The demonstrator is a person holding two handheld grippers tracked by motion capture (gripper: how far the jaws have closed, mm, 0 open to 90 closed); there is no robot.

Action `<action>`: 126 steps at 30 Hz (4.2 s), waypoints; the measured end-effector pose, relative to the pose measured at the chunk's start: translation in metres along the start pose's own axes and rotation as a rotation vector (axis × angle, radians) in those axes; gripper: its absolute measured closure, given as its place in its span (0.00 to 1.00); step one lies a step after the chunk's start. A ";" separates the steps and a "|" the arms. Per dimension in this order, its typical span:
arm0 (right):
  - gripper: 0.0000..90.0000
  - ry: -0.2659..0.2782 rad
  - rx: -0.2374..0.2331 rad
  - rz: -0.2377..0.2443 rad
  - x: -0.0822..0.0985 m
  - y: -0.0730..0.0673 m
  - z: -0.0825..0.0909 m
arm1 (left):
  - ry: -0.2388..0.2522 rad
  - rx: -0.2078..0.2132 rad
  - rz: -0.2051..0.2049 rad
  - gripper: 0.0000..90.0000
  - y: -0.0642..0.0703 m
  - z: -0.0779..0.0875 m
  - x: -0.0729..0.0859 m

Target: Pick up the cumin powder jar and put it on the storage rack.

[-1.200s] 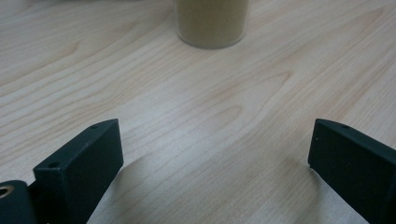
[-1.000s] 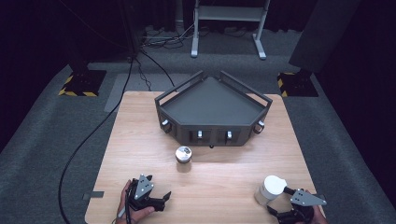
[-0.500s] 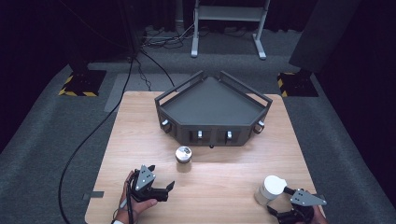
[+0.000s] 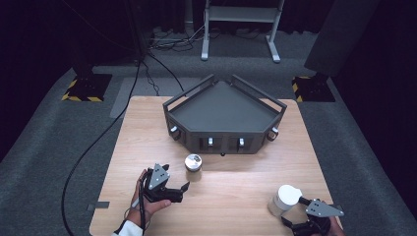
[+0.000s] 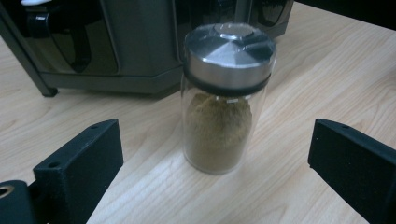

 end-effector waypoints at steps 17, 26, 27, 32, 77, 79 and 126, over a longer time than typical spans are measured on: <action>0.00 0.000 0.001 0.000 0.000 0.000 0.000 | -0.001 0.030 -0.042 0.03 0.003 -0.028 -0.020; 0.00 0.000 0.003 0.000 0.000 0.000 0.000 | -0.002 0.033 -0.045 0.03 0.003 -0.040 -0.027; 0.00 0.000 0.003 0.000 0.000 0.000 0.000 | -0.003 0.034 -0.045 0.03 0.003 -0.042 -0.028; 0.00 0.000 0.002 0.000 0.000 0.000 0.000 | -0.031 0.044 -0.045 0.03 -0.001 -0.051 -0.026; 0.00 0.000 0.002 0.001 0.000 0.000 0.001 | -0.056 0.040 0.012 0.34 0.006 -0.053 -0.038; 0.00 0.000 0.002 0.001 0.000 0.000 0.001 | -0.055 0.034 0.023 0.34 0.006 -0.050 -0.044; 0.00 0.000 0.002 0.001 0.000 0.000 0.001 | 0.005 -0.011 0.059 0.34 -0.010 -0.039 -0.179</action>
Point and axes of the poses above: each handheld gripper's, and its own axes: z roughly backward along the jaws, x roughly out of its underside, y roughly to its right, the point moved 9 cm from there along -z, roughly forward along the jaws, and after that the axes turned 5 degrees about -x, right-handed, at the moved point
